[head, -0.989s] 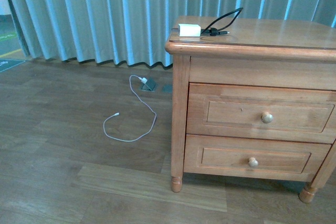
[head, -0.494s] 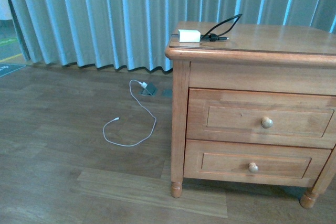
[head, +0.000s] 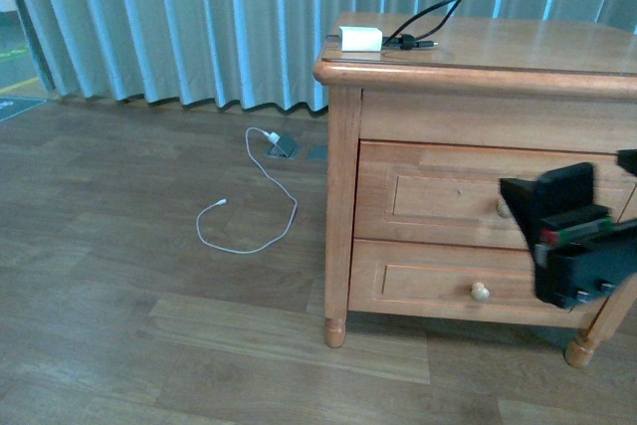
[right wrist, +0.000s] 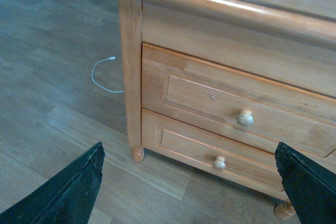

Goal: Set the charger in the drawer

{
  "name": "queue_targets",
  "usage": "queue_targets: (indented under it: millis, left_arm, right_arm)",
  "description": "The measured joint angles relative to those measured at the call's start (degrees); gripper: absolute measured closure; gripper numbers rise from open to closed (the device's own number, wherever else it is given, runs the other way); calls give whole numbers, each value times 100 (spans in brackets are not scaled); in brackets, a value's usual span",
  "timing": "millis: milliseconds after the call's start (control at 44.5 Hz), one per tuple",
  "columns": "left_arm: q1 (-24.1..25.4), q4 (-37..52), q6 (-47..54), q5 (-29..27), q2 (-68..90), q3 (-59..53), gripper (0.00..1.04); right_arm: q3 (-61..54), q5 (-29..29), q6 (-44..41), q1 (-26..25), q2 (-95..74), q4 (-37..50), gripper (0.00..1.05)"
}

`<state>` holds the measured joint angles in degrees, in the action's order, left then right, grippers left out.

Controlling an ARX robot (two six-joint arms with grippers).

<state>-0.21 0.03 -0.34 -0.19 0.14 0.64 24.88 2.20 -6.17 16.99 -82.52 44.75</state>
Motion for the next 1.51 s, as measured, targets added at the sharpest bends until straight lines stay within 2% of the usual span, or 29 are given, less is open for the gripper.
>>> queue_targets:
  millis: [404, 562, 787, 1011, 1371, 1506]
  left_arm:
    - [0, 0, 0, 0, 0, 0, 6]
    - [0, 0, 0, 0, 0, 0, 6]
    - [0, 0, 0, 2, 0, 0, 6]
    - [0, 0, -2, 0, 0, 0, 6]
    - [0, 0, 0, 0, 0, 0, 6]
    - [0, 0, 0, 0, 0, 0, 6]
  right_arm:
    - [1974, 586, -326, -109, -3128, 719, 8]
    - [2983, 837, -407, -367, -4146, 721, 8]
    - [3866, 933, -411, -636, -4905, 542, 8]
    - [4446, 975, -396, -857, -5372, 437, 8]
    - [4524, 975, -271, -925, -5560, 522, 8]
    - [4524, 1021, -240, -935, -5560, 566, 24]
